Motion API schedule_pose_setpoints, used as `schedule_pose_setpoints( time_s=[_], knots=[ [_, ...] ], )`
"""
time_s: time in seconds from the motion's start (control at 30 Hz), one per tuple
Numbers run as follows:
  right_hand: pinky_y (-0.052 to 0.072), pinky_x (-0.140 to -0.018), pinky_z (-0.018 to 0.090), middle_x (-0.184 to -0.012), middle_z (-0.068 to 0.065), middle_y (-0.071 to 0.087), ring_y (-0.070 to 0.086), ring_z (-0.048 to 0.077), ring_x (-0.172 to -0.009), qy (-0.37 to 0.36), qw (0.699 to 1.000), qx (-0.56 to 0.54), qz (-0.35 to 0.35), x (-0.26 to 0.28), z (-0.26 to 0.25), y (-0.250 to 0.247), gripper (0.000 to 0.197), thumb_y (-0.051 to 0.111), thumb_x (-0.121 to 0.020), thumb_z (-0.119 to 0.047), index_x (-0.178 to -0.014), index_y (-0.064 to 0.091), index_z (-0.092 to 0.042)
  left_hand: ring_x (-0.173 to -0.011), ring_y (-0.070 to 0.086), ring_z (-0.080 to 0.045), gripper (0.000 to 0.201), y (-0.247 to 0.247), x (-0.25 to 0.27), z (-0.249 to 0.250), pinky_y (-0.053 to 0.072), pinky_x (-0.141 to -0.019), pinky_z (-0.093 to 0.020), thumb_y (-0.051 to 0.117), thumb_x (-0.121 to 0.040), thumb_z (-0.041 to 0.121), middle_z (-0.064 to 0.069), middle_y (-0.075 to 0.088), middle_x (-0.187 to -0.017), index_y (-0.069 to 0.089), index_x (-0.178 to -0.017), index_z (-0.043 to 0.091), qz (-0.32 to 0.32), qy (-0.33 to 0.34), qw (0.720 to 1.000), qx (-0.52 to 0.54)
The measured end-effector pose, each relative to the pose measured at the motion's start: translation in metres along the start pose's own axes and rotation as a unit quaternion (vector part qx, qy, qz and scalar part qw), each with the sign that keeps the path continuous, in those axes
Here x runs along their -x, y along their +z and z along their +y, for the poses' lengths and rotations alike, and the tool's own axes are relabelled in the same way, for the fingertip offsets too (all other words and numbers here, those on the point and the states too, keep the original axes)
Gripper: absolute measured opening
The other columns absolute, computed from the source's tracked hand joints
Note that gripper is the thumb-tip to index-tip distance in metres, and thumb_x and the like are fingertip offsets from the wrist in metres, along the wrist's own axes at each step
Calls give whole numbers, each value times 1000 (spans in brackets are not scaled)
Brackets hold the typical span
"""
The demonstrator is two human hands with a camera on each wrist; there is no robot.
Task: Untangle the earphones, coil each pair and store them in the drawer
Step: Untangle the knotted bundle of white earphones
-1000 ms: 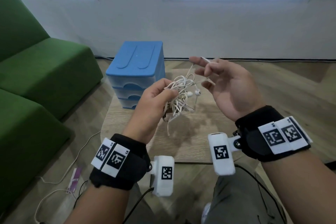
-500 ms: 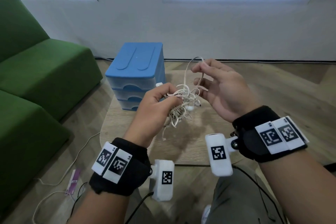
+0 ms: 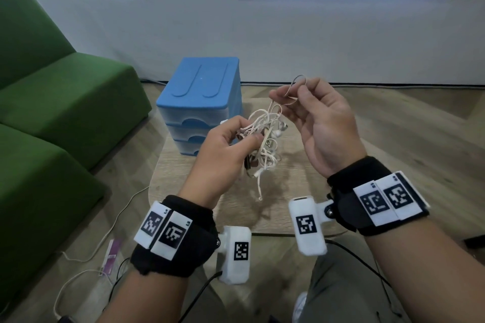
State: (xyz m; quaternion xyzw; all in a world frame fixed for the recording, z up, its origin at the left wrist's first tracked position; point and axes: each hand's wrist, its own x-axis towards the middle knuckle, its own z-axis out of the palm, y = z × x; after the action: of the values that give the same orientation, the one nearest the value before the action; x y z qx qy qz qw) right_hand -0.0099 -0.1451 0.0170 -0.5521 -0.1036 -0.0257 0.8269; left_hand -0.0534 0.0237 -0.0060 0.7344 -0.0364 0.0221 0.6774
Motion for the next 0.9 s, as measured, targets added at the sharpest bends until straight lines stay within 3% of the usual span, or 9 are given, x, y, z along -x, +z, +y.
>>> schedule_pose_setpoints(
  time_s=[0.1, 0.2, 0.3, 0.37, 0.47, 0.67, 0.77, 0.83, 0.9],
  knots=[
    [53, -81, 28, -89, 9, 71, 68, 36, -100, -15, 1000, 9, -6, 1, -1, -1, 24, 43, -105, -3, -89, 59, -9, -78, 62, -20, 9, -1, -1, 1, 50, -75, -40, 67, -88, 23, -13, 70, -86, 71, -84, 17, 8, -3, 1000, -17],
    [53, -72, 28, -74, 7, 59, 67, 26, -77, 56, 998, 10, -26, -3, -8, -7, 14, 53, -100, -6, -87, 53, -11, -76, 64, -16, 10, -1, 1, -1, 50, -73, -36, 67, -93, 18, -1, 71, -83, 71, -84, 21, 20, 5, 999, -25],
    [49, -65, 30, -68, 2, 53, 63, 22, -62, 83, 988, 124, -33, -7, -8, -17, 24, 67, -90, 3, -87, 50, -14, -70, 64, -16, 8, 0, 3, -2, 52, -67, -38, 69, -97, 13, 1, 70, -80, 68, -90, 17, 35, 14, 999, -30],
    [48, -60, 27, -63, -1, 55, 61, 19, -58, 88, 979, 181, -34, -7, -8, -21, 33, 67, -86, 13, -87, 48, -14, -67, 62, -16, 9, 1, 5, -2, 51, -62, -34, 69, -97, 13, 2, 69, -78, 66, -89, 17, 37, 20, 999, -32],
    [43, -54, 26, -56, -3, 55, 60, 18, -53, 108, 975, 192, -27, -8, -12, -26, 40, 66, -82, 18, -86, 43, -15, -68, 61, -16, 11, 1, 4, -1, 51, -63, -34, 68, -98, 13, -1, 68, -79, 66, -88, 18, 33, 23, 999, -36],
    [40, -52, 29, -49, -5, 51, 54, 16, -47, 122, 966, 214, -72, -3, -18, -24, 51, 81, -76, 7, -90, 38, -16, -68, 60, -15, 8, 1, 4, 0, 51, -62, -32, 64, -100, 9, -10, 71, -87, 66, -93, 12, 19, 23, 999, -28],
    [44, -60, 38, -55, -2, 50, 51, 14, -48, 100, 954, 264, -105, 0, -23, -23, 51, 81, -75, 9, -94, 40, -14, -72, 63, -13, 13, 1, 5, 1, 54, -65, -33, 62, -102, 9, -14, 74, -102, 69, -94, 16, 4, 32, 998, -48],
    [47, -64, 40, -71, 6, 58, 53, 14, -52, 77, 941, 304, -126, 2, -29, -22, 49, 81, -76, 10, -94, 42, -15, -75, 65, -13, 15, 0, 6, 1, 54, -68, -33, 62, -103, 10, -13, 74, -103, 71, -93, 17, -10, 32, 998, -49],
    [51, -65, 36, -90, 16, 67, 58, 18, -55, 58, 930, 329, -153, 3, -34, -21, 46, 80, -78, 9, -93, 43, -15, -77, 65, -13, 14, 0, 7, 2, 54, -68, -31, 62, -103, 11, -13, 74, -103, 71, -94, 16, -17, 29, 999, -41]
  ],
)
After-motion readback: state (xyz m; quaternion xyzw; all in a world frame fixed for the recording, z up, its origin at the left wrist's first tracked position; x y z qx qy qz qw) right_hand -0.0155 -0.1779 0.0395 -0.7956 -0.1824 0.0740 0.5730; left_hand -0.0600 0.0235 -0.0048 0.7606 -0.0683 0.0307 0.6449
